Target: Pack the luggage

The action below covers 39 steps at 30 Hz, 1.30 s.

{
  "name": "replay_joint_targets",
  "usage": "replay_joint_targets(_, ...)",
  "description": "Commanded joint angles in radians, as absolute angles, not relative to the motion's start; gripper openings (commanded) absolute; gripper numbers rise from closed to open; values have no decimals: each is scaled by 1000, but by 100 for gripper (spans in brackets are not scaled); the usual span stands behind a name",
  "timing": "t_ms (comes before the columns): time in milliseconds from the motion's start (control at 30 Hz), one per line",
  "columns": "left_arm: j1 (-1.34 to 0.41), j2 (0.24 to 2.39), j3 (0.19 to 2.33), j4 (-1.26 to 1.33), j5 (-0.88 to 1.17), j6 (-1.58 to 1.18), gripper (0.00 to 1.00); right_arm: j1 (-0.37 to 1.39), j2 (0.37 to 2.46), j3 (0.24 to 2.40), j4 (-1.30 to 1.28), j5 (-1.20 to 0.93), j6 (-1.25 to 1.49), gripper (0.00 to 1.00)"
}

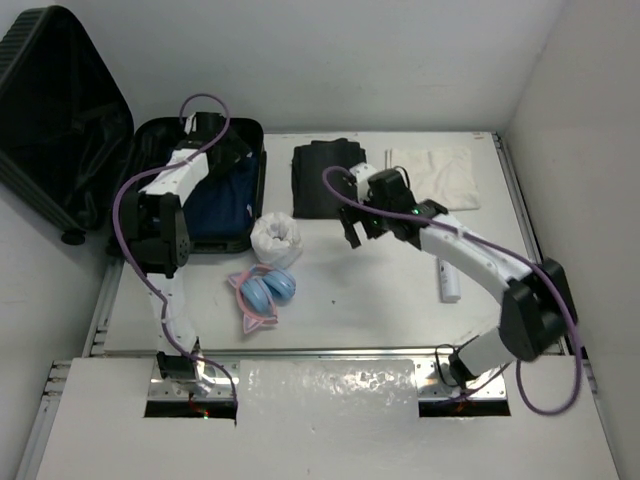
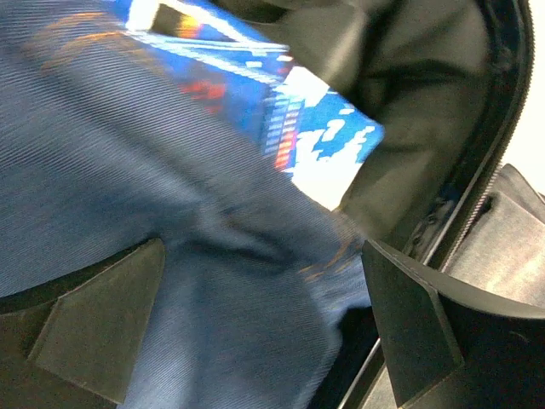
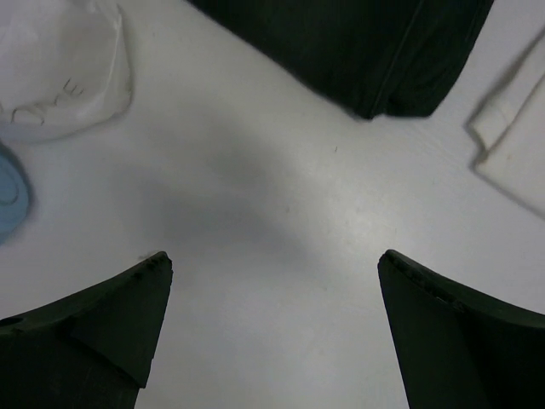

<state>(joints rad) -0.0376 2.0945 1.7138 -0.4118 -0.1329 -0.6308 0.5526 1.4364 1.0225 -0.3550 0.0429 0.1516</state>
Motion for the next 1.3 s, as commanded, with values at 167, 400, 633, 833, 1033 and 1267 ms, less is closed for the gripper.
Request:
replay_joint_targets(167,-17,1879,1962,-803,-445,-729,100,526,1874,1449,-446,63,-283,99)
replay_joint_targets(400,-26,1529,1687,-747,-311,-668,100,517,2249,1778,-546,40,-518,99)
replay_joint_targets(633,-41,1161,1243,-531,-161,-557,100,465,2511,2109,-754,-58,-580,66)
replay_joint_targets(833,-48,1037,1126,-529,-45,-460,100,457,2517,2080,-905,-210,-583,30)
replay_joint_targets(1033,-46,973,1091,-594,-9,-367,100,457,2428,1943,-833,-345,-473,0)
replay_joint_targets(1267,-48,940,1031,-597,5,-342,100,471,2133,1564,-442,110,222,0)
